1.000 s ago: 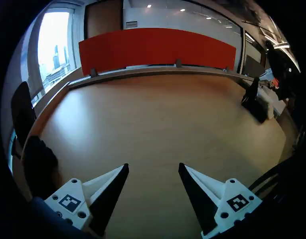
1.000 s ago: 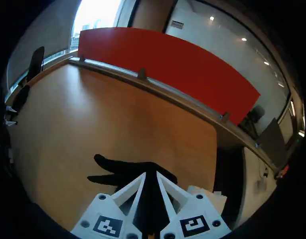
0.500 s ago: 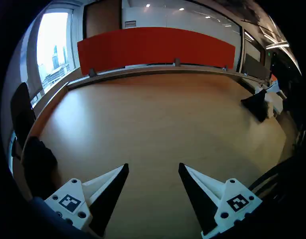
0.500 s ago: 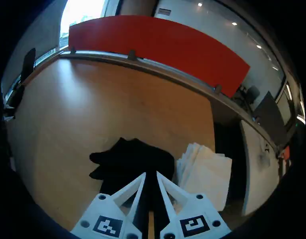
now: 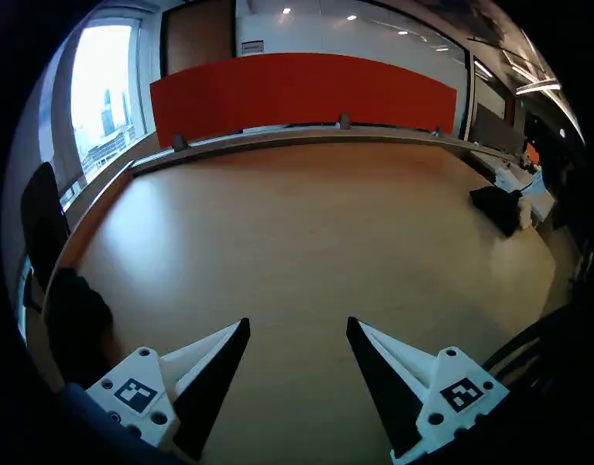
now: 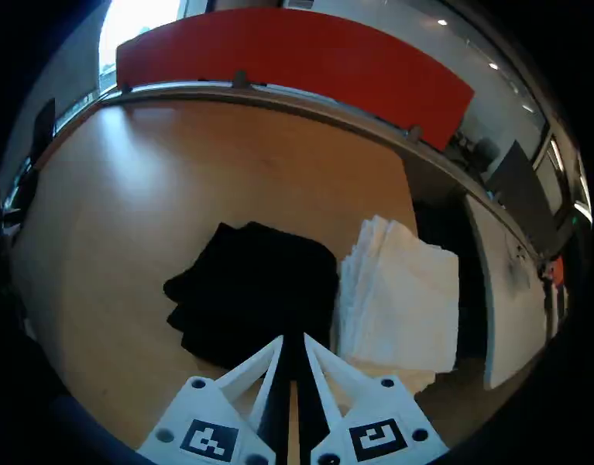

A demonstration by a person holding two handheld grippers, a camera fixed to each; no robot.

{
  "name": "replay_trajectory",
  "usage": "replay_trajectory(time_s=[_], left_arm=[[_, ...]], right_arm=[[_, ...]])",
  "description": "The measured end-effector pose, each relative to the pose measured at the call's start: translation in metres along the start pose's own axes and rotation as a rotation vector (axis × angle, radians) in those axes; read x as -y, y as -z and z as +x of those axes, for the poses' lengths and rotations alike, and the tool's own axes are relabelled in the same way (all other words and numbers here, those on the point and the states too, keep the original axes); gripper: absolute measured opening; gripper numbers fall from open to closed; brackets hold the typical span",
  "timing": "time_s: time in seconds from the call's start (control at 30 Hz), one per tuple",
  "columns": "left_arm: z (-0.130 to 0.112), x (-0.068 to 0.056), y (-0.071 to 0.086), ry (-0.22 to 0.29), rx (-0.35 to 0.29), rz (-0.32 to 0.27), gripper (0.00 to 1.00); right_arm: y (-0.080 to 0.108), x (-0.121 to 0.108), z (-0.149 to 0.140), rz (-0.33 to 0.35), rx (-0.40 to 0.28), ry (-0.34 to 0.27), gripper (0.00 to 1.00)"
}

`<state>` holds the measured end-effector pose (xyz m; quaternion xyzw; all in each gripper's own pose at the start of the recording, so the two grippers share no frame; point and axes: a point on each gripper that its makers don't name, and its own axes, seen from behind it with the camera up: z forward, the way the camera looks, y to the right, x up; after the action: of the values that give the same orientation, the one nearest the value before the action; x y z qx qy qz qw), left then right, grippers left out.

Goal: Fold towel

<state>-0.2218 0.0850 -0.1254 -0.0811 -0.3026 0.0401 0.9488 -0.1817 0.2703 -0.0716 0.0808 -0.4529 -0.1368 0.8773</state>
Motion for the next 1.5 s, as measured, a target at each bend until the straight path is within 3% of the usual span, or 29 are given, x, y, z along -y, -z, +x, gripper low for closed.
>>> replay_trajectory(time_s=[0.57, 1.07, 1.33, 1.5], left_arm=[[-0.002, 0.001, 0.000, -0.004, 0.006, 0.004, 0.92], [-0.003, 0.001, 0.000, -0.010, 0.013, 0.006, 0.92], [-0.002, -0.001, -0.001, -0.011, 0.014, 0.005, 0.92], [-0.002, -0.001, -0.001, -0.012, 0.014, 0.006, 0.93]], right_arm=[[-0.014, -0.005, -0.044, -0.009, 0.091, -0.069, 0.03], [-0.026, -0.003, -0.064, -0.017, 0.144, -0.095, 0.04], [-0.027, -0.003, -0.064, -0.027, 0.144, -0.094, 0.09], [-0.027, -0.003, -0.062, -0.028, 0.137, -0.095, 0.19]])
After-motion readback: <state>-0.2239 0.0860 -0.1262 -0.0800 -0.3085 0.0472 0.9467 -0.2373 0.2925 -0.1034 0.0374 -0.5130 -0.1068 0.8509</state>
